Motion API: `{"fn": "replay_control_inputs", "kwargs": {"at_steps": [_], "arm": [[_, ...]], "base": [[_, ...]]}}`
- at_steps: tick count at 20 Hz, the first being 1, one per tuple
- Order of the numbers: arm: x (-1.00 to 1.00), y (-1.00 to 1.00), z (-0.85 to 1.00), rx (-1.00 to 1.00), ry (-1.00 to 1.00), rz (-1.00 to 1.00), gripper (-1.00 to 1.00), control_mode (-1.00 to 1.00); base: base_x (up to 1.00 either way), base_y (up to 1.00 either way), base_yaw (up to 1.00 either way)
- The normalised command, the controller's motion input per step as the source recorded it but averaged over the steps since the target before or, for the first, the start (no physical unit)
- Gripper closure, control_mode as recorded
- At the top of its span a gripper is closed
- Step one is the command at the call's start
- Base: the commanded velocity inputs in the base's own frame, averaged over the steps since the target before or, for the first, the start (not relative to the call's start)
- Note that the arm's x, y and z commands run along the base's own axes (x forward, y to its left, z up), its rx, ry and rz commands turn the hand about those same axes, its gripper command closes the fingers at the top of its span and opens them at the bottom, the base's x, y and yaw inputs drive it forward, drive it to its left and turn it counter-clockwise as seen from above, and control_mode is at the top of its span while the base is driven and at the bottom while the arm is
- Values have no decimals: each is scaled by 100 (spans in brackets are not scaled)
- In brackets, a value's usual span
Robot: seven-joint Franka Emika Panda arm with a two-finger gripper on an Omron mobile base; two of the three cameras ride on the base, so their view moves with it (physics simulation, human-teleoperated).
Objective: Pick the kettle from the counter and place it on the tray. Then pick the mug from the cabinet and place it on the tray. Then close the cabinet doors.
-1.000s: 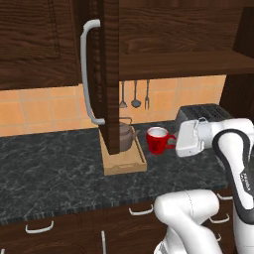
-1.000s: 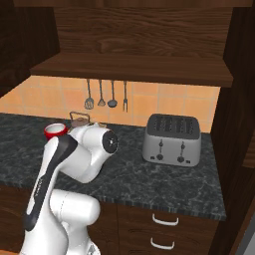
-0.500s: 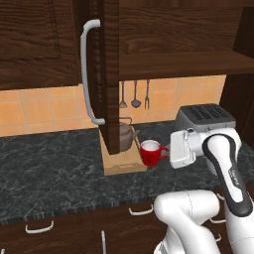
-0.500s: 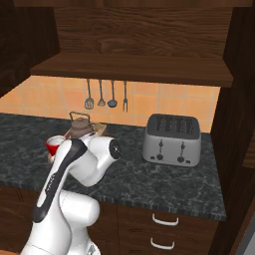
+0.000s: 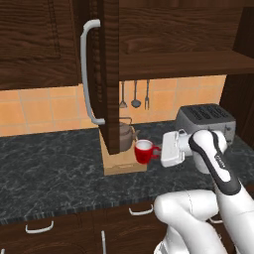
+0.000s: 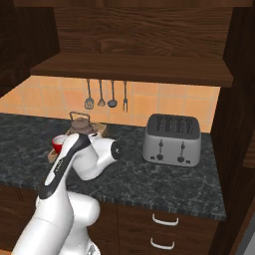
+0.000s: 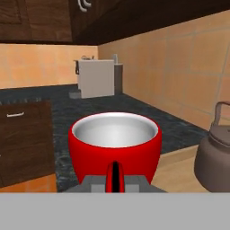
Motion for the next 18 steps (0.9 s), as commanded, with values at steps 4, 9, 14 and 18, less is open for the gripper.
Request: {"fn": "replay_control_inputs", "kwargs": {"at_steps": [4,9,14,18], "arm": [[52,0,-16,0,0,9,100,-100],[40,0,-24,0,0,13,100,-100],[34,0,-21,0,-1,14,100,-100],[31,0,-21,0,0,4,100,-100]], "base": [[0,0,0],[0,0,0],[0,0,0],[0,0,0]]}}
